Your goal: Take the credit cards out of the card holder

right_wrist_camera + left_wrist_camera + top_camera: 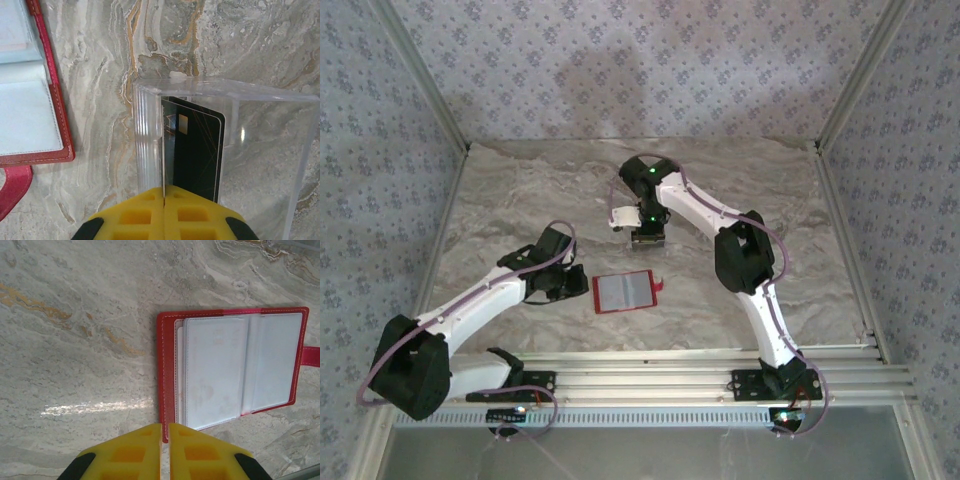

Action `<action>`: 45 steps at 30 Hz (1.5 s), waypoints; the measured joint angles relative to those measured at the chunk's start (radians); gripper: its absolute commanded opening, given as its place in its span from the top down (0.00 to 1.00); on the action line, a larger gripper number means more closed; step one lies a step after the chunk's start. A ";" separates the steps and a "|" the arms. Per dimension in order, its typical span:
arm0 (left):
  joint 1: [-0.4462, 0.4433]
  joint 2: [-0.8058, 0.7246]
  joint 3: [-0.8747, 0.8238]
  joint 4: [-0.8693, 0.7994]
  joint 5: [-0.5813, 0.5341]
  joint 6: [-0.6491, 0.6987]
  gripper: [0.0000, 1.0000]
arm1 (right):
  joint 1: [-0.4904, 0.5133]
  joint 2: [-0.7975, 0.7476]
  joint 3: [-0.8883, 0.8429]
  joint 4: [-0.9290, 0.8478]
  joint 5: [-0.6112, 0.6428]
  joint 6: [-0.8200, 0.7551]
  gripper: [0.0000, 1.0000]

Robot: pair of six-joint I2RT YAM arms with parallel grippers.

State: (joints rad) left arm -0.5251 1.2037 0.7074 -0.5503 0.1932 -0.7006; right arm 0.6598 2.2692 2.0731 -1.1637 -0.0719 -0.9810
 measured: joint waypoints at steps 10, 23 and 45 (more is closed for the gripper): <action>0.002 0.000 0.000 0.000 0.000 0.000 0.87 | 0.000 0.001 0.015 0.017 0.024 0.002 0.80; 0.002 0.035 0.000 0.005 0.008 0.005 0.92 | 0.007 -0.115 -0.071 0.120 0.085 0.035 0.76; 0.002 0.186 0.012 0.072 0.074 0.028 0.99 | 0.032 -0.489 -0.617 0.555 -0.128 0.939 0.96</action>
State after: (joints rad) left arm -0.5232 1.3899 0.7193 -0.4786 0.2676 -0.6727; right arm 0.6918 1.7798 1.4563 -0.6086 -0.2001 -0.0422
